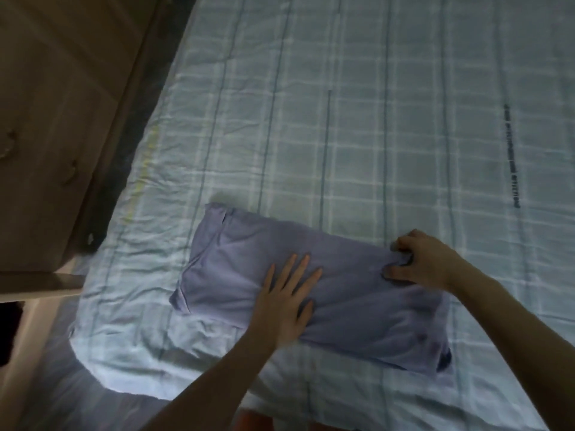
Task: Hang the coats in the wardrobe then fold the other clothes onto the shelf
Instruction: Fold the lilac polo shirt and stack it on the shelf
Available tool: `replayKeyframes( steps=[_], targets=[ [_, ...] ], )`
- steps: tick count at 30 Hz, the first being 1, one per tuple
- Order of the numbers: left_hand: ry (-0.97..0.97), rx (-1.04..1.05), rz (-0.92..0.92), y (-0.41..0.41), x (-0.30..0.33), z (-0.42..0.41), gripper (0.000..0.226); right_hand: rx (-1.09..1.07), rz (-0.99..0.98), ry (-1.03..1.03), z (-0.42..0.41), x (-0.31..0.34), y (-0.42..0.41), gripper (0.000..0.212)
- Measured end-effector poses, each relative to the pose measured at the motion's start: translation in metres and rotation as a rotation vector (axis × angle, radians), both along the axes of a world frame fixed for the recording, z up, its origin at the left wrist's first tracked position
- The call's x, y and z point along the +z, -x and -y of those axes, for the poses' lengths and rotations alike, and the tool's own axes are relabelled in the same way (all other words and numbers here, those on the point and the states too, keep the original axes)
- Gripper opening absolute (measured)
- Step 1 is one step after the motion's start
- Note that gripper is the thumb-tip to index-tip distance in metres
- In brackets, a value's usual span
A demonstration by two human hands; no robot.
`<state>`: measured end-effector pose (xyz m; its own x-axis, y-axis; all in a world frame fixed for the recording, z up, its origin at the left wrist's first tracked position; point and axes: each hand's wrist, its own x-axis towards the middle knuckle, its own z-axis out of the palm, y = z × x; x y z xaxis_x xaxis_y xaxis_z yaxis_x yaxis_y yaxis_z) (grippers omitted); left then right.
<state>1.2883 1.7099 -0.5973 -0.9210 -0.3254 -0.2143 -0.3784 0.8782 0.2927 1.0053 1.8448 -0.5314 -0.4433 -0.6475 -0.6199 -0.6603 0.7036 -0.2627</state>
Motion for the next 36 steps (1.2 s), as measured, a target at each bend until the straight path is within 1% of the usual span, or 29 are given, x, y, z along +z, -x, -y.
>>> replayKeyframes(
  steps=[3,4,6,8,11,14,16,17,18,19,20,21,22,23,24,25,26,27,28,29,30,31,32,33,34,35,36],
  targets=[
    [0.02,0.027,-0.028,0.001,0.001,-0.001,0.06,0.036,0.05,-0.076,0.005,0.005,0.007,0.053],
    [0.031,0.03,-0.041,0.001,0.0,-0.002,0.061,0.038,0.078,-0.125,0.007,0.007,0.009,0.051],
    [0.052,0.022,-0.061,0.0,0.0,-0.002,0.061,0.09,0.127,-0.249,0.01,0.013,0.011,0.037],
    [0.05,0.019,-0.066,0.001,0.0,-0.001,0.061,0.18,0.133,-0.349,0.011,0.017,0.011,0.034],
    [0.05,0.035,-0.021,0.003,0.003,-0.006,0.06,0.126,0.18,-0.356,0.011,0.027,0.014,0.037],
    [0.078,0.077,0.044,0.008,0.01,-0.017,0.063,0.099,0.346,-0.381,0.019,0.044,0.012,0.043],
    [0.058,0.121,0.039,0.012,0.02,-0.022,0.065,-0.03,0.456,-0.459,0.03,0.063,0.003,0.034],
    [0.036,0.169,0.009,0.015,0.025,-0.024,0.064,-0.081,0.538,-0.498,0.038,0.075,-0.005,0.032],
    [-0.029,0.235,-0.032,0.017,0.032,-0.025,0.058,-0.119,0.637,-0.501,0.047,0.085,-0.012,0.033],
    [-0.094,0.313,-0.107,0.018,0.039,-0.026,0.046,-0.146,0.739,-0.481,0.058,0.094,-0.017,0.035],
    [-0.239,0.419,-0.199,0.018,0.052,-0.025,0.032,-0.175,0.85,-0.434,0.07,0.102,-0.025,0.037],
    [-0.492,0.559,-0.301,0.017,0.064,-0.022,0.02,-0.205,0.937,-0.376,0.084,0.107,-0.034,0.036],
    [-0.861,0.721,-0.372,0.016,0.084,-0.017,0.016,-0.257,0.993,-0.308,0.098,0.111,-0.043,0.035],
    [-1.268,0.921,-0.404,0.013,0.101,-0.009,0.022,-0.323,1.007,-0.243,0.112,0.114,-0.054,0.033],
    [-1.557,1.045,-0.389,0.007,0.114,0.003,0.031,-0.411,1.013,-0.159,0.127,0.114,-0.067,0.028],
    [-1.689,1.152,-0.399,-0.002,0.121,0.017,0.037,-0.517,1.021,-0.078,0.143,0.111,-0.081,0.018],
    [-1.702,1.259,-0.421,-0.013,0.123,0.033,0.039,-0.647,1.037,-0.015,0.158,0.107,-0.094,0.013],
    [-1.692,1.339,-0.486,-0.026,0.124,0.051,0.041,-0.756,1.069,0.022,0.171,0.103,-0.107,0.019],
    [-1.668,1.348,-0.547,-0.04,0.122,0.068,0.047,-0.833,1.118,0.037,0.181,0.097,-0.12,0.031],
    [-1.672,1.344,-0.6,-0.05,0.123,0.086,0.057,-0.865,1.138,0.041,0.19,0.087,-0.129,0.044],
    [-1.676,1.349,-0.624,-0.058,0.124,0.1,0.062,-0.857,1.138,0.037,0.196,0.077,-0.139,0.051],
    [-1.689,1.353,-0.587,-0.066,0.118,0.112,0.061,-0.843,1.097,0.048,0.2,0.07,-0.147,0.049],
    [-1.631,1.365,-0.516,-0.072,0.114,0.121,0.054,-0.818,1.024,0.089,0.2,0.064,-0.153,0.039],
    [-1.483,1.431,-0.434,-0.075,0.109,0.128,0.05,-0.788,0.935,0.163,0.198,0.057,-0.159,0.028],
    [-1.314,1.448,-0.335,-0.077,0.1,0.132,0.055,-0.758,0.87,0.242,0.194,0.051,-0.164,0.021],
    [-1.143,1.442,-0.252,-0.078,0.093,0.132,0.065,-0.74,0.834,0.285,0.187,0.047,-0.17,0.02],
    [-1.005,1.41,-0.217,-0.078,0.089,0.13,0.068,-0.714,0.825,0.299,0.179,0.044,-0.176,0.02]
  ],
)
